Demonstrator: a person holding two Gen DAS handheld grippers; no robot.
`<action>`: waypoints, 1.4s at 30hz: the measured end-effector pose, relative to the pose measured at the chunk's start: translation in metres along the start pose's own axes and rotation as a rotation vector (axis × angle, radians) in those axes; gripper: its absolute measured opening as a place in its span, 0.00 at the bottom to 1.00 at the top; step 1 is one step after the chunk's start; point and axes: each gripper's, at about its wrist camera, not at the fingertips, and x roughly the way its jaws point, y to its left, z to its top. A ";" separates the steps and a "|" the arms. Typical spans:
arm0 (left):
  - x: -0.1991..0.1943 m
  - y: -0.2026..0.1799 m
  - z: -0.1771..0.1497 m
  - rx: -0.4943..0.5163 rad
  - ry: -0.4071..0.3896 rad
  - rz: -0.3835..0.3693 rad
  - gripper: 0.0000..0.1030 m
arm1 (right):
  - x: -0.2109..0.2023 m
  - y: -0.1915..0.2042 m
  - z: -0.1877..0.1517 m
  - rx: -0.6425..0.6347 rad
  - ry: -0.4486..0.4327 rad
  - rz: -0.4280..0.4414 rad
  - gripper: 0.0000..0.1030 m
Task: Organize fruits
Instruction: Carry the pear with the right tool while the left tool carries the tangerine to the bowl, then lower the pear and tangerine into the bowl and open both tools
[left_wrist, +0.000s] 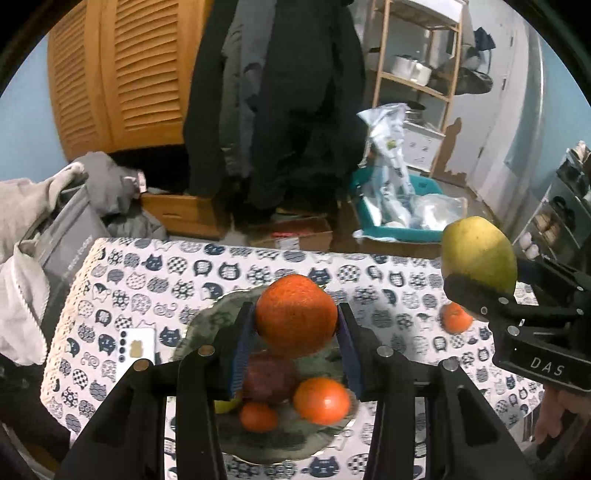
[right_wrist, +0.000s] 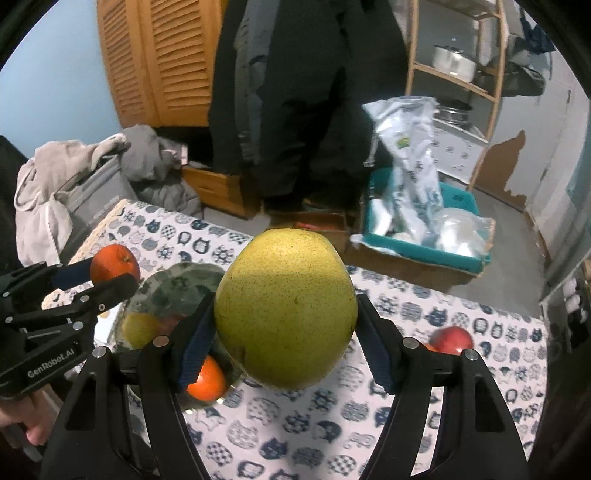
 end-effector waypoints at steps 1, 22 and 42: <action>0.003 0.004 0.000 -0.002 0.004 0.008 0.43 | 0.005 0.004 0.001 -0.001 0.004 0.007 0.70; 0.102 0.076 -0.024 -0.116 0.222 0.079 0.43 | 0.148 0.047 -0.008 0.010 0.249 0.101 0.70; 0.143 0.102 -0.050 -0.192 0.339 0.071 0.44 | 0.189 0.072 -0.023 -0.034 0.335 0.119 0.70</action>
